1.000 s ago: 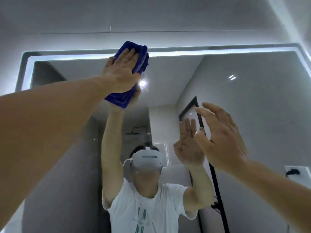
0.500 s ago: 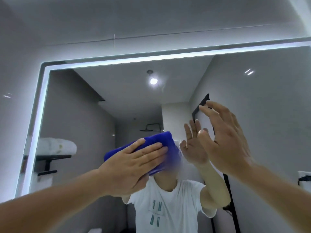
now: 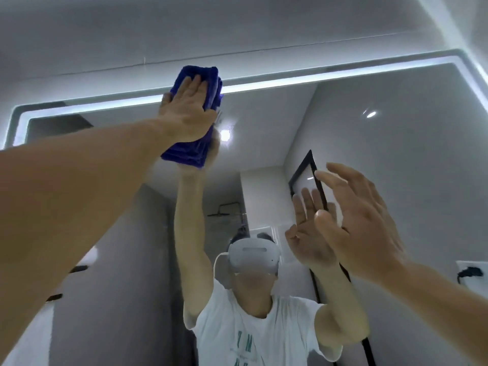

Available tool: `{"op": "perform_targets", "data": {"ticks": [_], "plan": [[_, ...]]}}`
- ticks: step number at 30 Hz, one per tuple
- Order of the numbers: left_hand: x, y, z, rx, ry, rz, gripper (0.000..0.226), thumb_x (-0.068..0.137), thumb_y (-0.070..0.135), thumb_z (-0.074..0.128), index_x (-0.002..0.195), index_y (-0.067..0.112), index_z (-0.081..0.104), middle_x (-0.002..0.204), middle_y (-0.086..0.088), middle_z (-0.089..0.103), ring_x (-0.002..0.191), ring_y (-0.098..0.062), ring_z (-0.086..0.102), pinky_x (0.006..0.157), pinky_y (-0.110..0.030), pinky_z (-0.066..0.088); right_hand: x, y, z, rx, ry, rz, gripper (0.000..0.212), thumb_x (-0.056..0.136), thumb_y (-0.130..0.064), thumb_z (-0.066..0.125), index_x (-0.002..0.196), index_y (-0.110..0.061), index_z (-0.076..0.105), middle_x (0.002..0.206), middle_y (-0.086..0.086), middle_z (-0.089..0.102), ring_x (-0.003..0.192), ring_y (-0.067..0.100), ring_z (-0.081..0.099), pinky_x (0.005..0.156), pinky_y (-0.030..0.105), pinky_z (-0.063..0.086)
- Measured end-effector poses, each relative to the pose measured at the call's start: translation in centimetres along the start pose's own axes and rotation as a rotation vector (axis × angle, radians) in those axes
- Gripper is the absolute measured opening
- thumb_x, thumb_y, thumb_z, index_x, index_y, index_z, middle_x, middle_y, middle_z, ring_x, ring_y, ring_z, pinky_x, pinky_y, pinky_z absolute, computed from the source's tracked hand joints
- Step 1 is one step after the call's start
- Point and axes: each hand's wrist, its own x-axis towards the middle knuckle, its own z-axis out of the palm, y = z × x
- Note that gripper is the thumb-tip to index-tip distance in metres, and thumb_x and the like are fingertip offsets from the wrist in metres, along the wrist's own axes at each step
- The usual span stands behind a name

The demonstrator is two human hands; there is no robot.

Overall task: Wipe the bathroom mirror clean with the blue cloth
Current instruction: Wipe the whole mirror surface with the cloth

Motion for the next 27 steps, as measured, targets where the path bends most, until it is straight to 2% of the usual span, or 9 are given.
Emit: {"op": "perform_targets", "data": {"ticks": [2,5,9,13,15,18,21,24,27], "plan": [[-1.1,0.5,0.6,0.025,0.022,0.068,0.071,0.094,0.040,0.024,0.158,0.025,-0.003,0.166,0.008,-0.006,0.151,-0.008,-0.009,0.123,-0.043,-0.002,0.1,0.0,0.3,0.007,-0.013,0.045,0.062,0.077,-0.030,0.043,0.139,-0.019,0.048,0.149,-0.004,0.036,0.135,0.010,0.027,0.109,0.032,0.023],[-4.7,1.7,2.7,0.119,0.077,0.311,0.070,0.093,0.043,0.020,0.157,0.028,-0.003,0.165,0.010,-0.005,0.150,-0.005,-0.010,0.122,-0.038,-0.005,0.1,-1.0,1.0,0.009,-0.030,0.052,0.063,0.077,-0.032,0.042,0.139,-0.020,0.047,0.150,-0.004,0.034,0.135,0.012,0.028,0.111,0.032,0.021],[-10.3,2.5,4.7,0.277,0.072,0.573,0.070,0.097,0.047,0.024,0.154,0.028,-0.011,0.165,0.006,-0.007,0.151,-0.009,-0.014,0.123,-0.041,-0.003,-0.3,-1.7,0.7,0.042,-0.006,0.060,0.062,0.079,-0.032,0.042,0.140,-0.020,0.046,0.150,-0.004,0.035,0.136,0.011,0.028,0.110,0.029,0.019],[-18.9,1.7,6.7,0.347,0.001,0.883,0.077,0.091,0.047,0.040,0.158,0.025,0.008,0.164,0.002,0.012,0.153,-0.017,0.003,0.123,-0.047,0.006,-1.0,-1.6,-0.4,0.046,-0.013,0.088,0.063,0.079,-0.032,0.041,0.141,-0.020,0.045,0.150,-0.005,0.033,0.137,0.010,0.026,0.109,0.028,0.019],[-22.1,0.5,7.4,0.369,-0.039,0.963,0.073,0.093,0.044,0.042,0.158,0.023,0.016,0.165,0.002,0.015,0.153,-0.017,0.004,0.123,-0.046,0.002,-1.1,-2.0,-0.5,0.057,-0.028,0.116,0.064,0.079,-0.033,0.040,0.142,-0.020,0.043,0.151,-0.005,0.032,0.137,0.010,0.025,0.110,0.030,0.020],[-22.2,-0.5,7.0,0.372,-0.093,1.029,0.071,0.096,0.044,0.043,0.158,0.023,0.015,0.165,0.004,0.015,0.153,-0.016,0.005,0.123,-0.045,0.005,-1.0,-3.4,0.0,0.062,-0.060,0.099,0.065,0.079,-0.033,0.039,0.142,-0.019,0.043,0.152,-0.004,0.031,0.138,0.011,0.025,0.112,0.031,0.020],[-18.2,-1.3,5.2,0.382,-0.066,0.871,0.070,0.098,0.051,0.029,0.158,0.024,0.005,0.165,0.002,0.010,0.153,-0.016,0.002,0.123,-0.046,0.010,0.0,-4.9,0.9,0.071,-0.075,0.076,0.064,0.080,-0.035,0.039,0.143,-0.021,0.041,0.152,-0.005,0.030,0.140,0.013,0.025,0.113,0.035,0.021],[-12.6,-3.5,2.5,0.276,-0.017,0.451,0.072,0.095,0.055,0.013,0.156,0.026,-0.010,0.166,0.002,-0.006,0.152,-0.011,-0.009,0.123,-0.045,0.009,0.7,-6.0,1.9,0.074,-0.062,0.070,0.063,0.081,-0.036,0.038,0.143,-0.023,0.040,0.152,-0.005,0.031,0.140,0.014,0.025,0.116,0.040,0.022],[-10.9,-3.8,2.3,0.169,-0.006,0.271,0.071,0.094,0.047,0.015,0.157,0.025,-0.005,0.166,0.005,-0.007,0.151,-0.010,-0.009,0.123,-0.045,0.007,0.8,-6.9,3.3,0.075,-0.061,0.042,0.062,0.083,-0.034,0.039,0.143,-0.023,0.040,0.152,-0.005,0.031,0.139,0.012,0.024,0.114,0.038,0.020]]}}
